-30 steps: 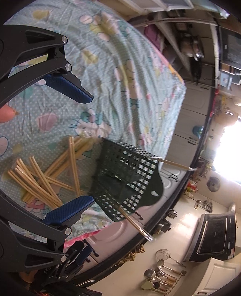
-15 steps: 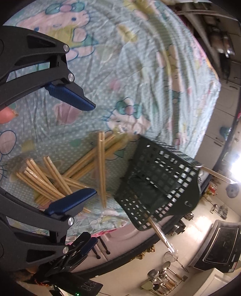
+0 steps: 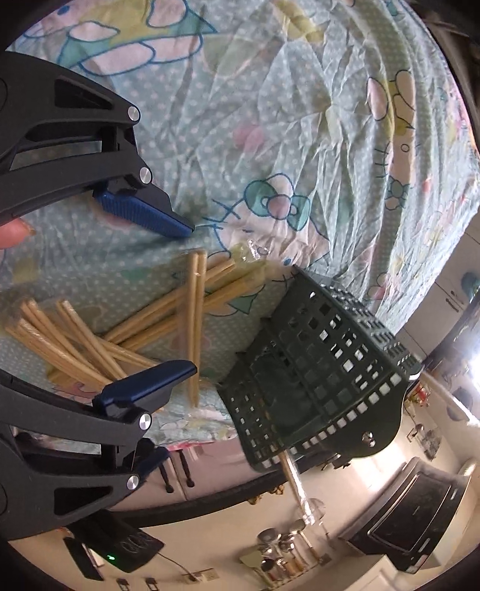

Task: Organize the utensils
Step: 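Close the left tool on another wooden chopstick while the right tool grasps one too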

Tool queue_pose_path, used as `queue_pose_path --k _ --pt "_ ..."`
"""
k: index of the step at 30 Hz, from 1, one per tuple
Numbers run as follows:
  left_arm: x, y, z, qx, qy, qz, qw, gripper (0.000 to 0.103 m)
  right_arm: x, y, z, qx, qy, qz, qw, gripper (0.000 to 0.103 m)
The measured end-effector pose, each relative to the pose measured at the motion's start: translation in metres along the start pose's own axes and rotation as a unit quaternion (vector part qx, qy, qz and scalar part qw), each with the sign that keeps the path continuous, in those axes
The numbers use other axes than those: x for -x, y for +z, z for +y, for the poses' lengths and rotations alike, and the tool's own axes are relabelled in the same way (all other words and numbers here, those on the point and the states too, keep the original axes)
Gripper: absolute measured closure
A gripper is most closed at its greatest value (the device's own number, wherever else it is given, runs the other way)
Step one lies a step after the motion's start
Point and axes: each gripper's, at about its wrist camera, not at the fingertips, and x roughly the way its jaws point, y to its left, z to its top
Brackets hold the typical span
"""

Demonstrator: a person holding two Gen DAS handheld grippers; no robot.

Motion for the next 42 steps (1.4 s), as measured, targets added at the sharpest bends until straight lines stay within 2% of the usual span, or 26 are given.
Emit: queue_pose_path --k 2,7,12,13,16,26,32,36,42 --pt "-0.003 0.003 0.000 0.004 0.002 -0.001 1.0000 0.046 -0.002 0.000 0.000 0.000 0.000 0.002 1.000 0.045" --pt "-0.008 0.008 0.001 0.015 0.005 -0.002 0.9999 0.061 -0.008 0.000 -0.004 -0.005 0.004 0.012 1.000 0.048" --pt "-0.011 0.010 0.004 0.020 0.011 -0.002 0.9997 0.075 -0.021 -0.001 -0.010 -0.023 0.025 0.036 0.999 0.056" --pt "-0.011 0.012 0.006 0.021 0.012 -0.002 0.9997 0.080 -0.023 -0.001 -0.011 -0.026 0.029 0.039 0.998 0.056" --pt "-0.012 0.012 0.010 0.027 0.013 -0.004 0.9995 0.085 -0.029 -0.001 -0.014 -0.036 0.040 0.049 0.997 0.057" --pt "-0.008 0.014 0.017 0.035 0.006 -0.008 0.9993 0.093 -0.045 0.001 -0.032 -0.087 0.074 0.074 0.991 0.060" --pt "-0.001 0.016 0.017 0.035 0.001 -0.016 0.9993 0.095 -0.048 0.001 -0.036 -0.094 0.088 0.079 0.988 0.077" --pt "0.006 0.019 0.016 0.031 -0.002 -0.022 0.9993 0.097 -0.045 0.001 -0.032 -0.085 0.090 0.073 0.990 0.097" --pt "0.019 0.021 0.009 0.019 -0.010 -0.035 0.9991 0.100 -0.031 0.007 -0.023 -0.072 0.095 0.052 0.992 0.100"
